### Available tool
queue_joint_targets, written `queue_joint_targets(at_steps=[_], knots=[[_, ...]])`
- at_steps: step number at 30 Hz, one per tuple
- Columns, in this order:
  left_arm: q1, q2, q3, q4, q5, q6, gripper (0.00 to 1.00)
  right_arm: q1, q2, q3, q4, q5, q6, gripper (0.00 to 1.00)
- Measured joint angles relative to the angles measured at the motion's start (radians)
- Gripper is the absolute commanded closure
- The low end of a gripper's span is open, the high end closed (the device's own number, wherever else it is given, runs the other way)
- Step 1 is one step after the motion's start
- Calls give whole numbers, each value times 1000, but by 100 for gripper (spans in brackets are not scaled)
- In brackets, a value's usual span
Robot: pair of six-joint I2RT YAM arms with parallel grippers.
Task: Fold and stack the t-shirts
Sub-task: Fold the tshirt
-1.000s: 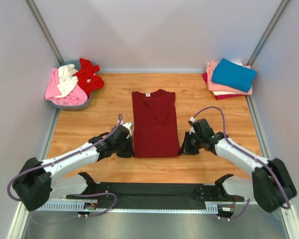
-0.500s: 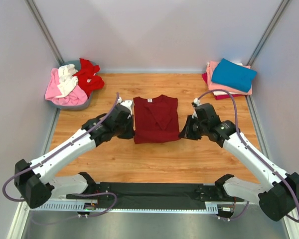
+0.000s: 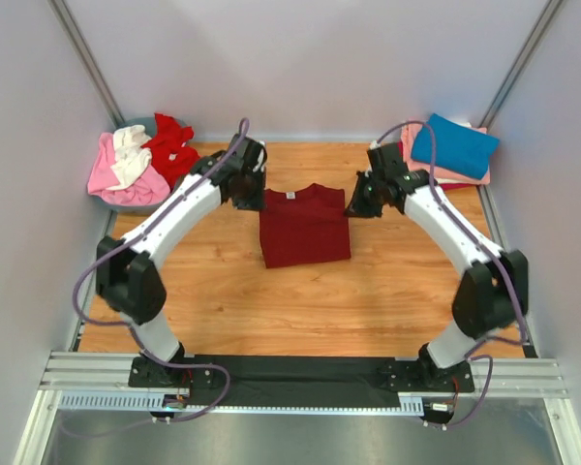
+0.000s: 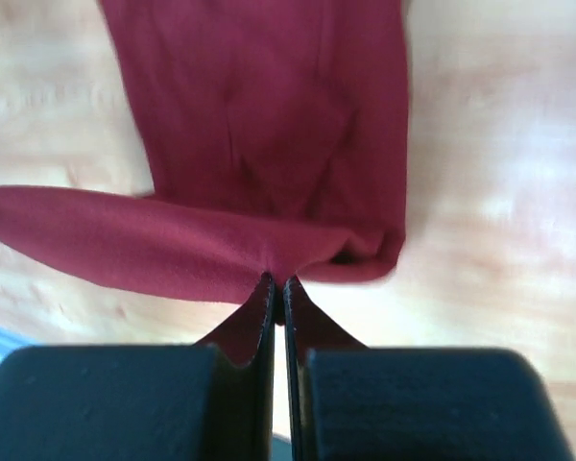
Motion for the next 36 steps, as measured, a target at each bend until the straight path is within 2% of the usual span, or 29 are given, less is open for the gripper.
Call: queue_joint_targets(at_steps=[1,2,3,4,5,6,9,10,11,13,15,17,19,23,26,32,36], knots=[[24,50,53,-3,10,7,100,-15,80,72,-14,-2,0,89],[56,126,134,-21,23,21,95,-29,160,158,-23,-3,2,61],[86,219,251,-56,36,35,77,-43,249,260,-33,-11,6,24],[114,318,372,-66,46,51,36,-56,330,367,-57,-12,0,0],[142,422,503,-93,61,64,16,-71,482,570,-94,-20,-4,0],[170,528,644,-104,91,67,1,-93,597,742,-119,-21,-13,0],[265,818,977,-94,211,53,0,-135,934,1235,-200,-39,-18,0],[291,871,1012,-89,244,45,0,-145,996,1303,-203,-41,-19,0],[315,891,981,-75,276,38,0,-154,1002,1260,-195,-45,-21,0],[360,871,813,-45,312,28,0,-169,937,1077,-175,-46,-20,0],[383,800,640,23,357,16,0,-175,807,777,-107,-50,-18,0],[380,692,531,41,362,13,1,-173,719,616,-88,-53,-17,0],[362,621,474,55,368,14,2,-168,652,527,-61,-60,-18,0],[315,523,363,109,380,24,5,-163,557,433,43,-80,-22,0],[294,499,277,138,381,28,7,-164,543,394,108,-105,-24,2],[289,487,97,181,367,31,9,-166,636,387,194,-177,-32,6],[292,438,28,222,372,29,10,-169,698,388,227,-223,-34,8]])
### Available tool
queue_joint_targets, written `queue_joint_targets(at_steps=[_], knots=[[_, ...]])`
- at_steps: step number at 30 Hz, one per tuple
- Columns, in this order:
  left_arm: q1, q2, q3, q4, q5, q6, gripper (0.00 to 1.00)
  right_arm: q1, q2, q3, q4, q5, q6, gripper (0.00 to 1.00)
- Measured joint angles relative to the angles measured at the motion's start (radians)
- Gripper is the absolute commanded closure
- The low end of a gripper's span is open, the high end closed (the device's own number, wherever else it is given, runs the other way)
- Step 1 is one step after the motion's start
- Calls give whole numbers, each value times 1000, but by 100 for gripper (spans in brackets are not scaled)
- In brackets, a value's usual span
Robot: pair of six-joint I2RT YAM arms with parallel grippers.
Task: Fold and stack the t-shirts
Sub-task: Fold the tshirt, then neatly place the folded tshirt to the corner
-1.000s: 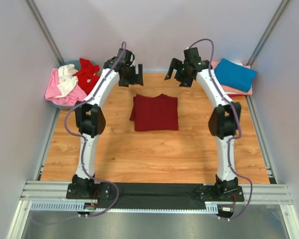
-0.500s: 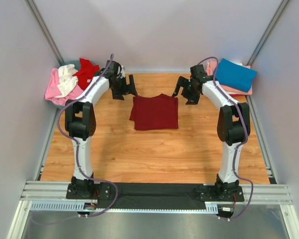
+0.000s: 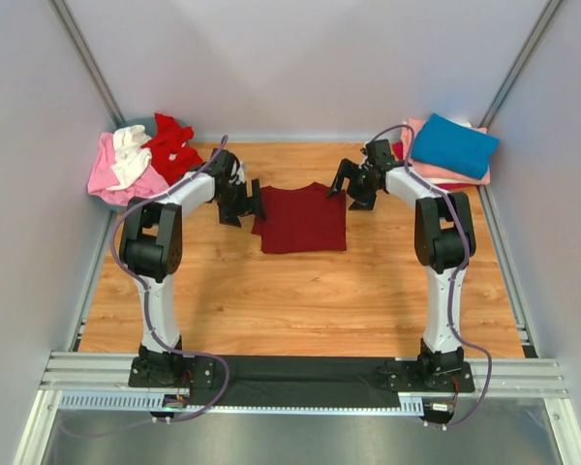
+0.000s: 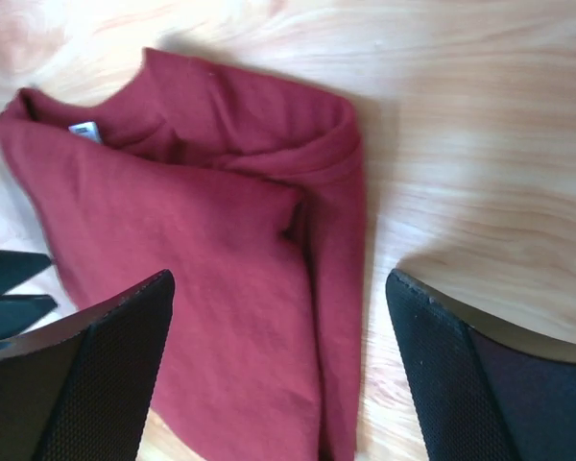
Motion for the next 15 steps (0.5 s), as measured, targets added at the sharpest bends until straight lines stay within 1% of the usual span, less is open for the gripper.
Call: queue_joint_targets(at_steps=[2,6,8,9,11,12,15], knots=[[-2,-26,-35,11,-3,-1,10,-1,4,0,21,-7,-2,10],[-15,-90,-105,11,-28,0,10,0,25,0,73,-50,3,23],[-22,-124,-121,1,-38,1,10,3,35,0,99,-71,8,27],[-25,-141,-124,-4,-43,1,10,6,39,0,111,-76,8,35],[-34,-181,-125,-14,-51,1,10,15,51,-3,141,-89,12,46],[-36,-203,-127,-18,-57,1,10,19,57,-5,153,-98,18,68],[-47,-291,-156,-32,-68,-3,10,30,78,-31,198,-117,40,100]])
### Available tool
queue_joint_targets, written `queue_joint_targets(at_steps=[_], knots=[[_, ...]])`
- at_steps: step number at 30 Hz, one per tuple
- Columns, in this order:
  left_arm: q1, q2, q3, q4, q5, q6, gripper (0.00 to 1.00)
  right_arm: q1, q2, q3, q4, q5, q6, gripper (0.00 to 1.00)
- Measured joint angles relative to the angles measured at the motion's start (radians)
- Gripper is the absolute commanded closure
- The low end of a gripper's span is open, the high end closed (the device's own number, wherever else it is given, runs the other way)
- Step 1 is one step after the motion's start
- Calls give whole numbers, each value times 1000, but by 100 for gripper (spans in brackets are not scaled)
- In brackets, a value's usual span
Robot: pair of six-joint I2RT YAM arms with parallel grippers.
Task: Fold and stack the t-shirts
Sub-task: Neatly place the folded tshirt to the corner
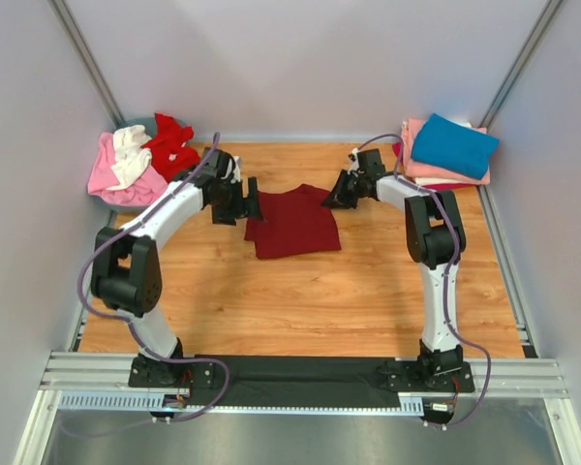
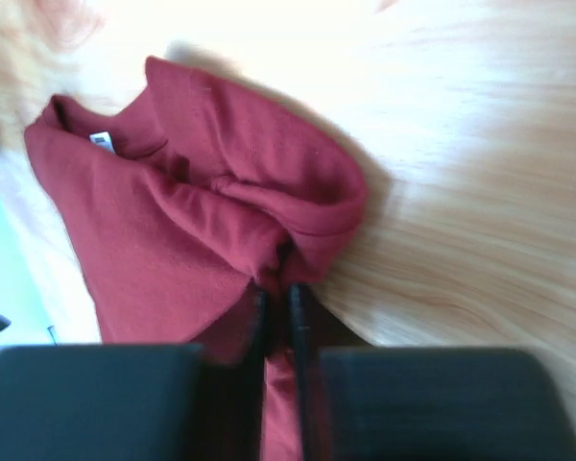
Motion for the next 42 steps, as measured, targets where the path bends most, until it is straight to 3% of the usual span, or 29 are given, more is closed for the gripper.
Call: queue_joint_targets(at_steps=[9,17,24,30,42], knots=[[-135,-454,-220,-134,-85,16,9,-14,-8,-32,39,-48,11,100],[-123,-776,-306,-303,-216,19,9,-71,-49,123,-223,80,-145,99],[-123,-887,-406,-377,-215,18,9,-138,-63,321,-384,175,-237,100],[-123,-975,-453,-318,-127,27,9,-196,-63,514,-532,229,-280,99],[-123,-1061,-496,-233,-73,31,9,-253,-55,836,-584,253,-291,100]])
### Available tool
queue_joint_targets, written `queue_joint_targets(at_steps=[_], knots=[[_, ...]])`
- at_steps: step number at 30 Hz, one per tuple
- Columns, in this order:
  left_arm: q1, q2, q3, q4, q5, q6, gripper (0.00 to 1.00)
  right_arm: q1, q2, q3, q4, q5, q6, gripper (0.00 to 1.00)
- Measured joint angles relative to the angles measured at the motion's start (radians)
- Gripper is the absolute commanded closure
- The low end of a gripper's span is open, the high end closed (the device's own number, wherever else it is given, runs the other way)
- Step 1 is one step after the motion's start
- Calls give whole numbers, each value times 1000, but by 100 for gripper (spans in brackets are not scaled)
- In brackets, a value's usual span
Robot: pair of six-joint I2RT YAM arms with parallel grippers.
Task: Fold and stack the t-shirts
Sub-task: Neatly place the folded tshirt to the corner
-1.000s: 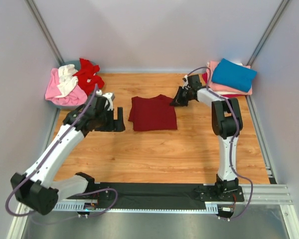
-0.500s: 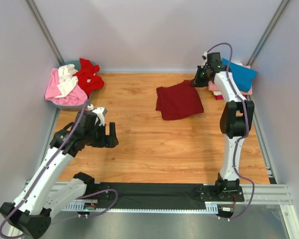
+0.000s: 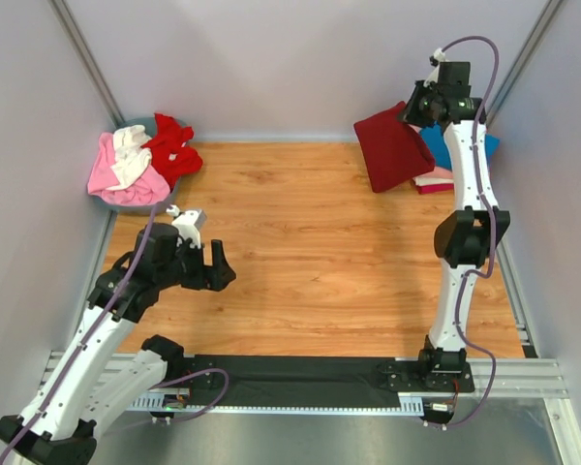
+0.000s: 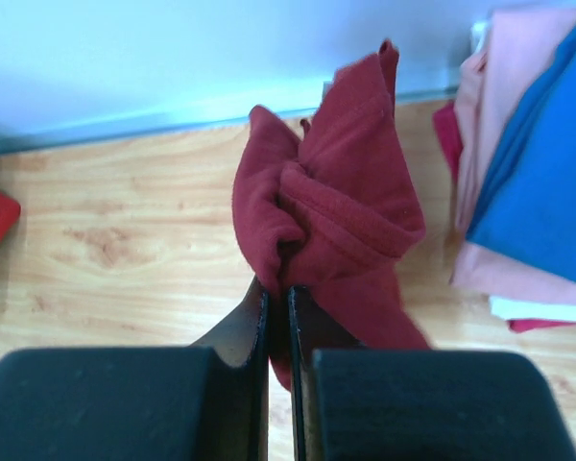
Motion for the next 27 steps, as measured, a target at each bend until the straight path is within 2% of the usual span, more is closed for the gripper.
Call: queue_joint_targets(at_steps=[17,27], knots=[[0,11,-10,13,1,0,12,-117,40,115,19,-29,-1,100],[0,24,-13,16,6,0,14,-279,87,152,177,-90,31,100]])
